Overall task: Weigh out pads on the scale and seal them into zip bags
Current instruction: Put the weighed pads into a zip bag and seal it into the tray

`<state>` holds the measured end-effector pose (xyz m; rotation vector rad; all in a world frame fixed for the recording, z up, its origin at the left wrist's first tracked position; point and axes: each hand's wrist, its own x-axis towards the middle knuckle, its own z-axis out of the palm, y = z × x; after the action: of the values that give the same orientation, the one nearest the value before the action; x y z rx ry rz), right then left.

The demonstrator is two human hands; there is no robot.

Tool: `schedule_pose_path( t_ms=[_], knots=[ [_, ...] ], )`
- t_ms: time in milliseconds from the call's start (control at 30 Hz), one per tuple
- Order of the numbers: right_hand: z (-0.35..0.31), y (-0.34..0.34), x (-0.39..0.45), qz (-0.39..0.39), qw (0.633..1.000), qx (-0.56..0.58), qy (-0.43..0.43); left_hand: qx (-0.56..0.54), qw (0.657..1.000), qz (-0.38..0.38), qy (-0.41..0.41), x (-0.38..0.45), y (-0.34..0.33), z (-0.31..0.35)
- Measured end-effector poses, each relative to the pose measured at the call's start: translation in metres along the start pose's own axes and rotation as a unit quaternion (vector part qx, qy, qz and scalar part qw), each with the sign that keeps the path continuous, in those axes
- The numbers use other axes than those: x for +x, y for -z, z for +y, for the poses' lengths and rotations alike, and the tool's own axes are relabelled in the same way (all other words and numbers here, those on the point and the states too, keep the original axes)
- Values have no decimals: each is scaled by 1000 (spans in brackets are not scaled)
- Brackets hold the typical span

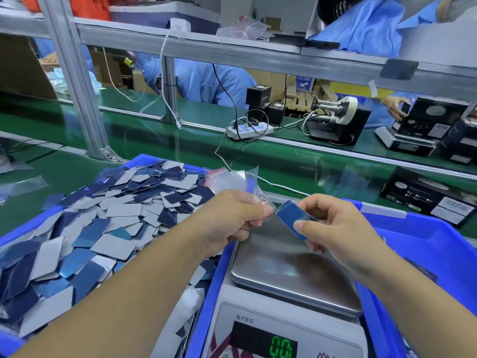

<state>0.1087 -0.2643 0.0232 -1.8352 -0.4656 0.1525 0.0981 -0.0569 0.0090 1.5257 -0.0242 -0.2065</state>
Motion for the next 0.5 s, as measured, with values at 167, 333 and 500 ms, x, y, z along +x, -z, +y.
schedule_pose_path(
  t_ms=[167, 333, 500],
  knots=[
    [1, -2, 0, -20, 999, 36, 3, -4, 997, 76, -11, 4, 0, 1],
    [1, -4, -2, -29, 997, 73, 7, -58, 997, 49, -13, 3, -2, 1],
    [1, -6, -2, -27, 994, 105, 11, -59, 998, 15, -33, -1, -6, 2]
  ],
)
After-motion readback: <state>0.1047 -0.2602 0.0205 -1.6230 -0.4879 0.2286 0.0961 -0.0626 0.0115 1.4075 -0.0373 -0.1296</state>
